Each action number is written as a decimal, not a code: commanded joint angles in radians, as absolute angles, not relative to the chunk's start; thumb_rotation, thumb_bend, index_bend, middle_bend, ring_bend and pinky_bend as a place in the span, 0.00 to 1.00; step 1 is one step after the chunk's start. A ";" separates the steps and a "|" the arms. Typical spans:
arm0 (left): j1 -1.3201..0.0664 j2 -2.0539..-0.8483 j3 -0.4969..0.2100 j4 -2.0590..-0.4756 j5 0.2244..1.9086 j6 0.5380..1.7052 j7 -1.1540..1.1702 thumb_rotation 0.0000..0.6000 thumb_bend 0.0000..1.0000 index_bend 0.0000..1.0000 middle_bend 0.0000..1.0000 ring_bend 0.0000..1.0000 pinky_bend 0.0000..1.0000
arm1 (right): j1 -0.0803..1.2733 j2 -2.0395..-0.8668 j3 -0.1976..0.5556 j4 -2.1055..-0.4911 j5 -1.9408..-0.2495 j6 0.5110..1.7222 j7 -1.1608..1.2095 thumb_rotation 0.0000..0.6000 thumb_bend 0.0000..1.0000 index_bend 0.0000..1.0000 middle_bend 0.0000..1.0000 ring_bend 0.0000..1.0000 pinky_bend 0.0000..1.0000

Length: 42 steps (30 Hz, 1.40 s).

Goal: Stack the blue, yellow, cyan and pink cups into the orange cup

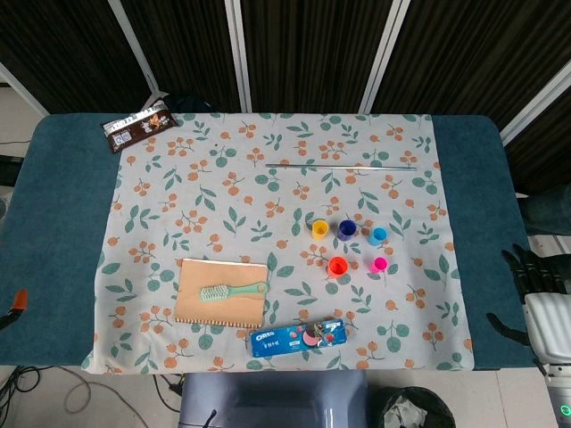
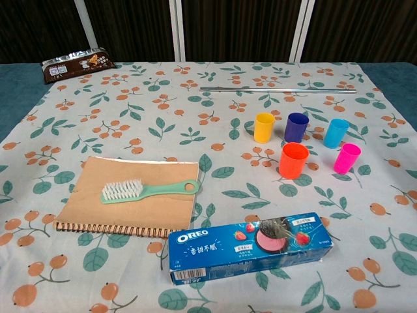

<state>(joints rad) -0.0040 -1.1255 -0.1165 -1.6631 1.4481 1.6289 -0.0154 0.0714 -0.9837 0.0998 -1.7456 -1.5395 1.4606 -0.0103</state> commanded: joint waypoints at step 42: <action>-0.009 -1.126 -0.134 -1.657 1.402 1.606 -0.023 1.00 0.33 0.13 0.03 0.00 0.01 | 0.915 -1.472 0.269 -1.470 -0.483 0.926 -0.674 1.00 0.32 0.26 0.00 0.07 0.12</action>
